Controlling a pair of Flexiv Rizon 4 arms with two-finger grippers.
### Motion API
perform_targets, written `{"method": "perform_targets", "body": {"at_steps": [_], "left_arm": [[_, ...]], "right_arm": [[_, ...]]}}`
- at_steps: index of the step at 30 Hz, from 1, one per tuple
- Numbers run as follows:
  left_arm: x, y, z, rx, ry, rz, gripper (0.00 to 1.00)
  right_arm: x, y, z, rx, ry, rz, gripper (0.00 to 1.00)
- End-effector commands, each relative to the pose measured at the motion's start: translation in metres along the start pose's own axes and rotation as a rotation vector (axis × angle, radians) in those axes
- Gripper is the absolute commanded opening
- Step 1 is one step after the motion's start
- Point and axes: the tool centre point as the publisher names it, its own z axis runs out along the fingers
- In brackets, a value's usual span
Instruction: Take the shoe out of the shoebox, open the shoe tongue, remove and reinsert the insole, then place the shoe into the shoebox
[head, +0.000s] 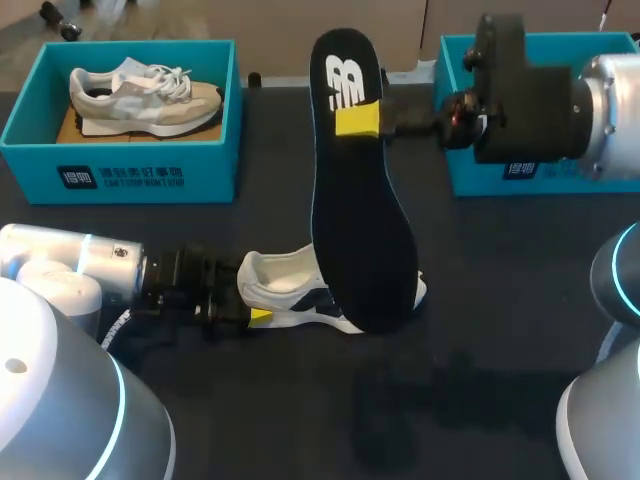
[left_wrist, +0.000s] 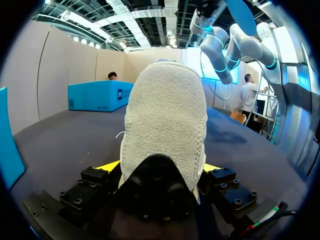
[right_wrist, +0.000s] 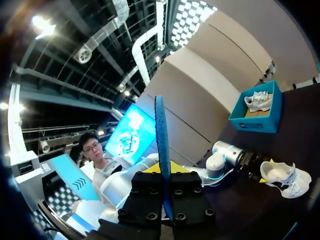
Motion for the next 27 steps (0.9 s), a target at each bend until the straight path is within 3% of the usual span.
{"method": "perform_targets", "body": {"at_steps": [1,15,27], "left_arm": [[0.0,0.0,0.001,0.0,-0.002,-0.001,0.0],[0.0,0.0,0.001,0.0,-0.002,-0.001,0.0],[0.0,0.0,0.001,0.0,-0.002,-0.001,0.0]], "right_arm": [[0.039,-0.012,-0.005,-0.108,-0.025,-0.002,0.0],[0.045,0.006,-0.009,-0.078,-0.036,-0.034,0.0],[0.045,0.002,-0.005,-0.076,-0.023,-0.028,0.0]]}}
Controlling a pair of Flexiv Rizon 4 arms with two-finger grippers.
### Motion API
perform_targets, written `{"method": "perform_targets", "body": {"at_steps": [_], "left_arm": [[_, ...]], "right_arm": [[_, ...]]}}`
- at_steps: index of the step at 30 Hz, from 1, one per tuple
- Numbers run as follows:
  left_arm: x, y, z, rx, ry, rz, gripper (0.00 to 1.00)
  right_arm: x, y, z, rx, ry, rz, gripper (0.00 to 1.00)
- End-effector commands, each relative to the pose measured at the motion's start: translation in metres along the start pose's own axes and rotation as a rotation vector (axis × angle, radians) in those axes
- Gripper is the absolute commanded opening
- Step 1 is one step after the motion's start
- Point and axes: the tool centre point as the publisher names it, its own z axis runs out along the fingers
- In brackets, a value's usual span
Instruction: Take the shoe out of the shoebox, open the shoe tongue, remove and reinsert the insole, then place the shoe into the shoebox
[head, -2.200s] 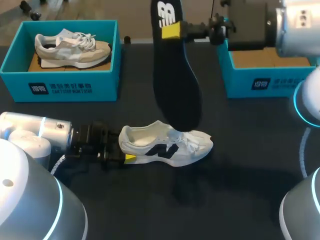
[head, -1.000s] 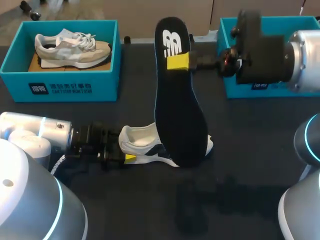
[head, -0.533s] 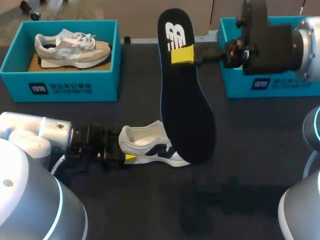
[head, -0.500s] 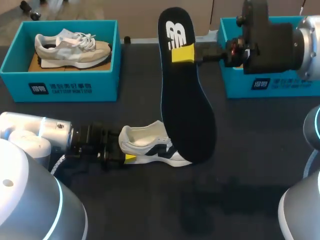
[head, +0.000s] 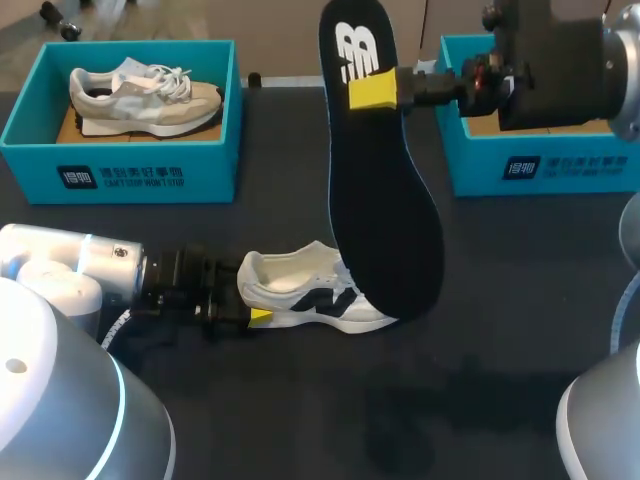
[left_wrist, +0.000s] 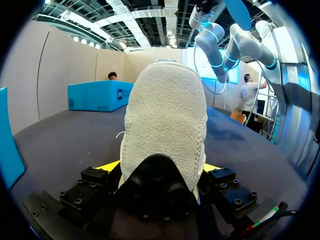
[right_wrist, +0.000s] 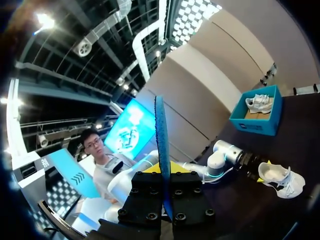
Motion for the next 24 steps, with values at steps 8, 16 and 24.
{"method": "perform_targets", "body": {"at_steps": [8,16,24], "left_arm": [[0.0005,0.0003,0.0008,0.0,-0.002,-0.001,0.0],[0.0005,0.0003,0.0008,0.0,-0.002,-0.001,0.0],[0.0005,0.0003,0.0008,0.0,-0.002,-0.001,0.0]], "right_arm": [[0.0131,-0.0136,0.0076,-0.144,-0.008,0.008,0.0],[0.0092,-0.0179,0.0084,-0.161,-0.006,0.017,0.0],[0.0073,-0.0178,0.0091,-0.182,-0.002,0.028,0.0]]}}
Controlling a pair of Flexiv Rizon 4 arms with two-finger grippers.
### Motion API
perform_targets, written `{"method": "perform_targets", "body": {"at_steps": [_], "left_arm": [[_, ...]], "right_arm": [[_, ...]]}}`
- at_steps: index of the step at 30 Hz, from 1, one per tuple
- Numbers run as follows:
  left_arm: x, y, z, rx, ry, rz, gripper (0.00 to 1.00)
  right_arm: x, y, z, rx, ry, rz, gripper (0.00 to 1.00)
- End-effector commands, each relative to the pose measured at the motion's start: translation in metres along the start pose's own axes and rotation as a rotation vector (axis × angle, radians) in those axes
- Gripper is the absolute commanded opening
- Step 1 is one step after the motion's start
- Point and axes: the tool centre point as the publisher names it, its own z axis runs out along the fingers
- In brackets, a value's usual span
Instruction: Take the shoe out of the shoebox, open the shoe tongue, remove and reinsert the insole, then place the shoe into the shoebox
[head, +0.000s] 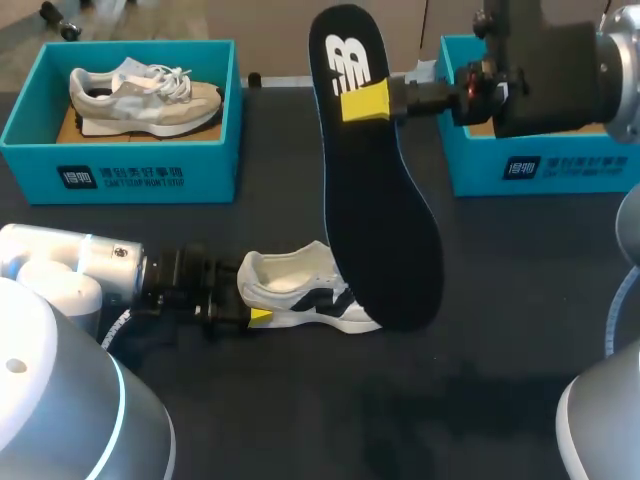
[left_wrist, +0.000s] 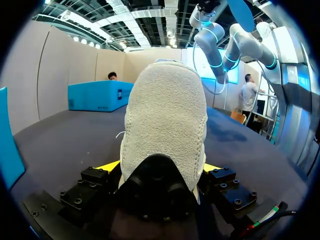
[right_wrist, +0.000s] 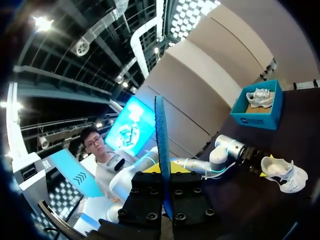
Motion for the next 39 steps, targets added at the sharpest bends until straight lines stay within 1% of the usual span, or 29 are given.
{"method": "perform_targets", "body": {"at_steps": [1,14,15,16,17,18,26,30,39], "left_arm": [[0.0,0.0,0.001,0.0,-0.002,-0.001,0.0],[0.0,0.0,0.001,0.0,-0.002,-0.001,0.0],[0.001,0.0,0.0,-0.006,0.002,0.002,0.09],[0.0,0.0,-0.002,-0.015,-0.001,-0.002,0.41],[0.0,0.0,-0.004,-0.028,0.002,0.004,0.88],[0.0,0.001,-0.006,-0.042,-0.008,-0.001,1.0],[-0.005,0.003,-0.014,-0.05,0.004,-0.009,1.0],[-0.004,0.0,-0.016,-0.092,0.035,0.002,1.0],[-0.007,-0.007,-0.031,-0.16,0.053,0.043,1.0]], "right_arm": [[0.003,-0.008,0.004,-0.21,-0.002,0.001,0.0],[0.003,-0.008,0.004,-0.21,-0.002,0.001,0.0],[0.003,-0.008,0.004,-0.21,-0.002,0.001,0.0],[0.003,-0.008,0.004,-0.21,-0.002,0.001,0.0],[0.003,-0.008,0.004,-0.21,-0.002,0.001,0.0],[0.003,-0.008,0.004,-0.21,-0.002,0.001,0.0],[0.003,-0.008,0.004,-0.21,-0.002,0.001,0.0],[0.003,-0.008,0.004,-0.21,-0.002,0.001,0.0],[0.003,-0.008,0.004,-0.21,-0.002,0.001,0.0]]}}
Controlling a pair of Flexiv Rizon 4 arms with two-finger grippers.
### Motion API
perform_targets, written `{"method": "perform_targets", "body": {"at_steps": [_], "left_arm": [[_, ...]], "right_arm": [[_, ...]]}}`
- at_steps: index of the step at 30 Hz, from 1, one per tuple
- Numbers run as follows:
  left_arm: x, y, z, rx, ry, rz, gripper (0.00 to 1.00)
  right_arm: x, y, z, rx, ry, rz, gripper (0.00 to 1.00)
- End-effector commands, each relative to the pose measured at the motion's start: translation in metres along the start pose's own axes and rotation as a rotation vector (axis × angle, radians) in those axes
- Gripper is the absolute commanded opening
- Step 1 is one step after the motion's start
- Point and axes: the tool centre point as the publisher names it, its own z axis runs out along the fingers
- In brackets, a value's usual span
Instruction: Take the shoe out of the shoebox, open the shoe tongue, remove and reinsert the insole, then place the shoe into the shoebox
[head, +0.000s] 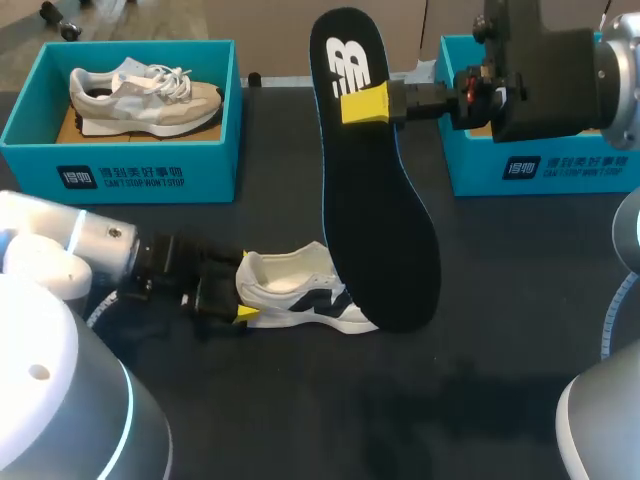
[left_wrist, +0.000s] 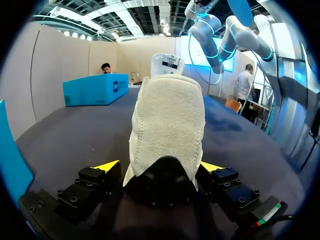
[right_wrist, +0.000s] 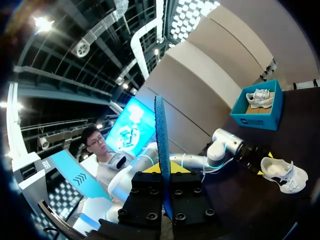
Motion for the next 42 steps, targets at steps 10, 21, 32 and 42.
{"method": "perform_targets", "body": {"at_steps": [10,21,32,42], "left_arm": [[0.003,-0.006,-0.034,-0.172,0.03,0.015,1.0],[0.003,-0.024,-0.058,-0.356,0.037,0.045,1.0],[-0.004,-0.039,-0.079,-0.485,0.063,0.063,1.0],[-0.004,-0.057,-0.09,-0.638,0.106,0.079,1.0]], "right_arm": [[0.006,-0.007,0.004,-0.198,-0.004,0.001,0.0],[0.006,-0.007,0.004,-0.198,-0.004,0.001,0.0],[0.006,-0.007,0.004,-0.198,-0.004,0.001,0.0],[0.006,-0.007,0.004,-0.198,-0.004,0.001,0.0]]}}
